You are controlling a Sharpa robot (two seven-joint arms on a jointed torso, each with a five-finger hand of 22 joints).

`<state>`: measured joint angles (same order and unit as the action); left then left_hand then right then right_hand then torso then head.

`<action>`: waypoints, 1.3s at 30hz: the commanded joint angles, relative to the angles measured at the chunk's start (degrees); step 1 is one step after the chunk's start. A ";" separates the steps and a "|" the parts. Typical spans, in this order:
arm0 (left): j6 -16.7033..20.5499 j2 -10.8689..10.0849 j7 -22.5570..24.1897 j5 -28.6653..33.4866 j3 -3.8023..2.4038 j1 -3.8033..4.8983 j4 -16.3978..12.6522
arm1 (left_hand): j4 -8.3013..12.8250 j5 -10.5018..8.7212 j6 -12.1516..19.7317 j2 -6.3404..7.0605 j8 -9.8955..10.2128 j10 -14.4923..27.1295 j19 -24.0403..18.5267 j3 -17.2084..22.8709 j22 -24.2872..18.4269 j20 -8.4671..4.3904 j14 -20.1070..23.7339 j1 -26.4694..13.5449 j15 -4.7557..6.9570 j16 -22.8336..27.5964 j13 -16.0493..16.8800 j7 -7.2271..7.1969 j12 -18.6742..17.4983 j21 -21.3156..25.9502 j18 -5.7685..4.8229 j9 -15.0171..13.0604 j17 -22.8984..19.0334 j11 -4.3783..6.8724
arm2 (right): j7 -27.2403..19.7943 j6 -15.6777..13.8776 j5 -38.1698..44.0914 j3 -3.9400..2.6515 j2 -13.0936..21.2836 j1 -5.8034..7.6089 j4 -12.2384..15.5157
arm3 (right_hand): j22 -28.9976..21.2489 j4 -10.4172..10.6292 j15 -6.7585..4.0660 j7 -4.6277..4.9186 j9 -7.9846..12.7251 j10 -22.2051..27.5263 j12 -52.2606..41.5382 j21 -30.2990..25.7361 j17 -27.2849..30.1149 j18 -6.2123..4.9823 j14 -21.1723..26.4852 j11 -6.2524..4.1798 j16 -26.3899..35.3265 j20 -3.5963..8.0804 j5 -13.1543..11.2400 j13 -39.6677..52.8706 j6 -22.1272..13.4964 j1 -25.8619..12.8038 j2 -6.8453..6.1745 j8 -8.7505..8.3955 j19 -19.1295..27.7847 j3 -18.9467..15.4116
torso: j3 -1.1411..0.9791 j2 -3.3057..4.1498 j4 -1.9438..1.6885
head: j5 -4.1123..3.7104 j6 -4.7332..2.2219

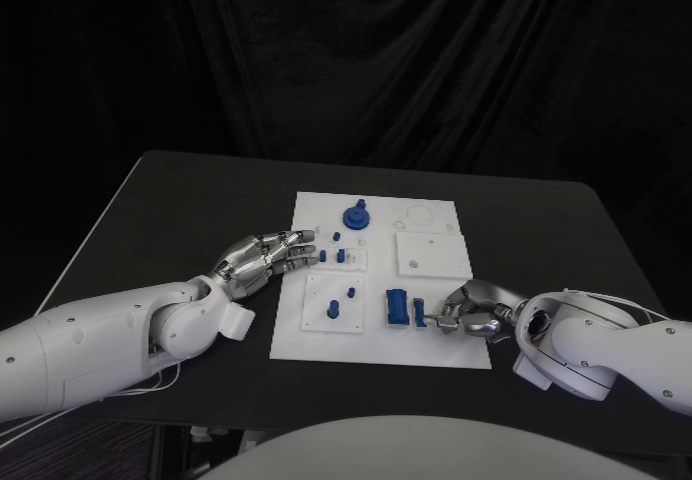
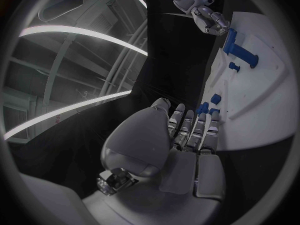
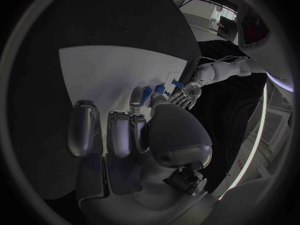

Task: Assemble the parts on the task board

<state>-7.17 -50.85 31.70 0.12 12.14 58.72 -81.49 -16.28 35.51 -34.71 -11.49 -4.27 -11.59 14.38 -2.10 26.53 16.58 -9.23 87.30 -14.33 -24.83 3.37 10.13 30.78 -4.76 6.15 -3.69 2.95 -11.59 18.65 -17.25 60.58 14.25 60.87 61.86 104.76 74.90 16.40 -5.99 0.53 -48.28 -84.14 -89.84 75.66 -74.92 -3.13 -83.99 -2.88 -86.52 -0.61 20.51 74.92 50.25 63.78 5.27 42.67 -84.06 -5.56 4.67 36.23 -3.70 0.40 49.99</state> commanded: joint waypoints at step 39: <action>-0.80 0.17 0.48 0.23 -0.05 -0.17 -0.01 | -0.11 -0.05 -0.14 -0.31 -0.34 -0.01 0.32 0.53 -0.06 0.19 0.40 0.08 -0.12 -0.43 0.08 1.59 0.23 0.01 -0.77 -0.07 0.08 -0.35 | 1.32 3.09 0.34 -0.03 -3.01 -0.21 -2.89 | 10.68 -5.79 -1.24 -1.03 -5.43 -5.86 -0.16 -0.34 -7.19 -0.20 -4.49 -1.28 0.41 1.32 -11.44 15.08 -2.54 13.17 1.83 4.50 -0.49 2.91 | 0.00 0.01 -0.01 | 0.07 0.01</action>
<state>-7.26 -50.79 31.62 0.12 12.14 58.66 -81.44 -16.44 35.51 -34.71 -11.49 -4.27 -11.59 14.38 -1.94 26.54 16.58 -9.23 87.30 -14.33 -25.06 3.37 10.13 30.78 -4.76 6.15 -3.69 2.95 -11.59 19.00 -15.01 60.63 14.21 57.85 61.82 101.88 74.94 10.35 -6.99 -0.59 -53.64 -83.92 -90.17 75.44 -74.91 -3.11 -83.98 -3.87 -86.31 0.20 9.28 75.22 47.91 76.03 5.89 46.94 -84.05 -2.72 4.68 36.24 -3.71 0.42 49.99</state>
